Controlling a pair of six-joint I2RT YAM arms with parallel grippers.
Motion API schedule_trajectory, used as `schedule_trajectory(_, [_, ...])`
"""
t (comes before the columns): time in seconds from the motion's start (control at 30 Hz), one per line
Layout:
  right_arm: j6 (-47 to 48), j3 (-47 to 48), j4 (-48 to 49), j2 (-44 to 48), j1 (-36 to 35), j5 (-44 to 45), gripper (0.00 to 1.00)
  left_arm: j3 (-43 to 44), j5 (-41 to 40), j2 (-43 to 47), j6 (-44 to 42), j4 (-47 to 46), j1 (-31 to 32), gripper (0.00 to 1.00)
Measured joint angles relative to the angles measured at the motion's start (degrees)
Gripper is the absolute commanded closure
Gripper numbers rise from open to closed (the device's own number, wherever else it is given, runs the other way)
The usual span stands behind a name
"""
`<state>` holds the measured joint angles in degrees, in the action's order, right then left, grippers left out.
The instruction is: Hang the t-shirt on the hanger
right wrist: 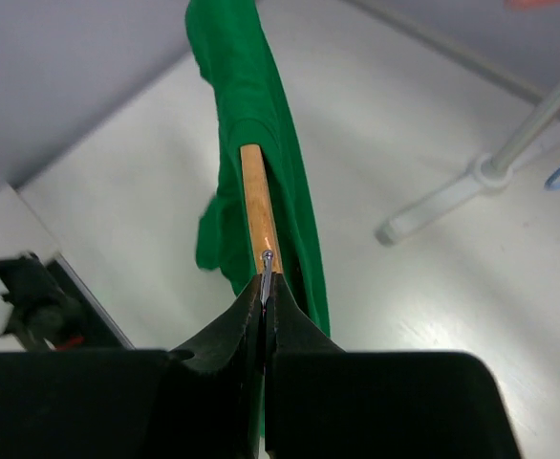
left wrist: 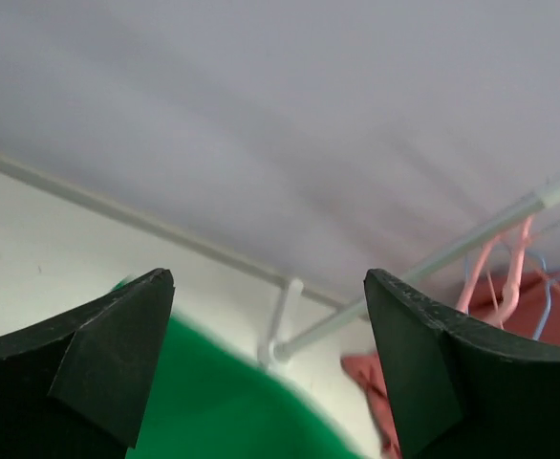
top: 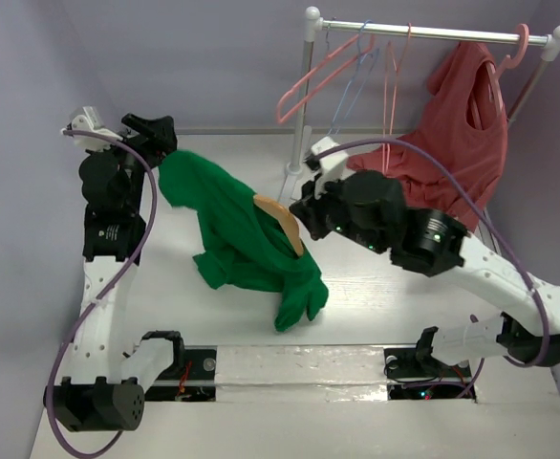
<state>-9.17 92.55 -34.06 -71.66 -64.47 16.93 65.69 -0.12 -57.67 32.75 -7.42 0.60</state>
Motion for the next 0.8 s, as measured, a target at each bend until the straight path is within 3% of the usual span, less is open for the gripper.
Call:
schedule_trajectory(0.13, [1.29, 4.11, -7.91, -6.91, 0.09, 0.35, 1.0, -6.47, 1.86, 6.16, -0.2, 2.21, 3.08, 0.21])
schedule_trajectory(0.3, [3.08, 18.05, -14.34, -17.25, 0.83, 0.57, 1.0, -17.88, 1.79, 17.29, 2.91, 1.73, 21.79, 0.19])
schedule_trajectory(0.4, [3.63, 23.5, -15.23, -20.48, 1.16, 1.53, 1.0, -24.92, 1.51, 21.07, 8.0, -1.51, 29.11, 0.18])
schedule_trajectory(0.8, [3.58, 22.91, -15.1, -21.05, 1.44, 2.86, 1.0, -38.47, -1.11, 20.24, 27.1, -15.91, 32.37, 0.06])
